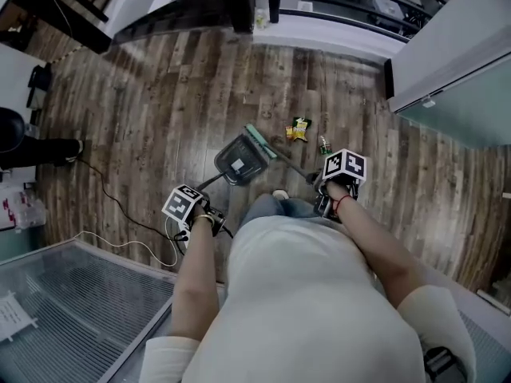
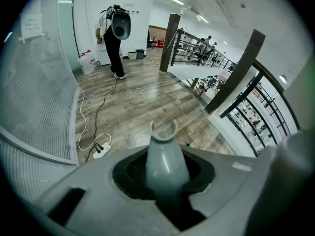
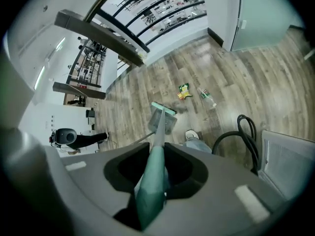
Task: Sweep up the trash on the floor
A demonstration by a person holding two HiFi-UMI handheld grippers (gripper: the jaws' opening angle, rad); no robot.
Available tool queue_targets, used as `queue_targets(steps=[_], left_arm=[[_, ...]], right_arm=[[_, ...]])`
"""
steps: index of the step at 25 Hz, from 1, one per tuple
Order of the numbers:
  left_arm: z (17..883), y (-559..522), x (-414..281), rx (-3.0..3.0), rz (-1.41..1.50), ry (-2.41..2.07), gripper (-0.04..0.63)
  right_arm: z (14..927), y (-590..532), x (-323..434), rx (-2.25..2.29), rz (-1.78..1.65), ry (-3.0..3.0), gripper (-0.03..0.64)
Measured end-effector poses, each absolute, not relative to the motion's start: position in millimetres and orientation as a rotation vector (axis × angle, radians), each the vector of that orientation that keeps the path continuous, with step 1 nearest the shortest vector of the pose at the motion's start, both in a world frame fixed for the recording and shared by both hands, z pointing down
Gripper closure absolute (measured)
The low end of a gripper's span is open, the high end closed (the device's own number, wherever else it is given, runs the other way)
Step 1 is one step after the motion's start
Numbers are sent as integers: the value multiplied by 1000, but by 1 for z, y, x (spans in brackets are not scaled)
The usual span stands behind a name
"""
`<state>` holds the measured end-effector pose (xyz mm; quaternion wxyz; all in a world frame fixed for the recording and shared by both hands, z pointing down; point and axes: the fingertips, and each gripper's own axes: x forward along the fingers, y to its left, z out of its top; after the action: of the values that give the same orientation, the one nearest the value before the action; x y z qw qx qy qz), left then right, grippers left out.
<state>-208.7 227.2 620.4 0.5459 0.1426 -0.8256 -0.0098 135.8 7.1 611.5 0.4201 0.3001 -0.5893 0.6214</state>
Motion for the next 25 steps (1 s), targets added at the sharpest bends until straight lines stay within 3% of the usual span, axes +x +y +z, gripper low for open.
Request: queue_targets(steps=[25], left_arm=[[636,78,-265,557,191,-1888,506]], right_arm=[[630,-80,120,1123,1709,-1420,515]])
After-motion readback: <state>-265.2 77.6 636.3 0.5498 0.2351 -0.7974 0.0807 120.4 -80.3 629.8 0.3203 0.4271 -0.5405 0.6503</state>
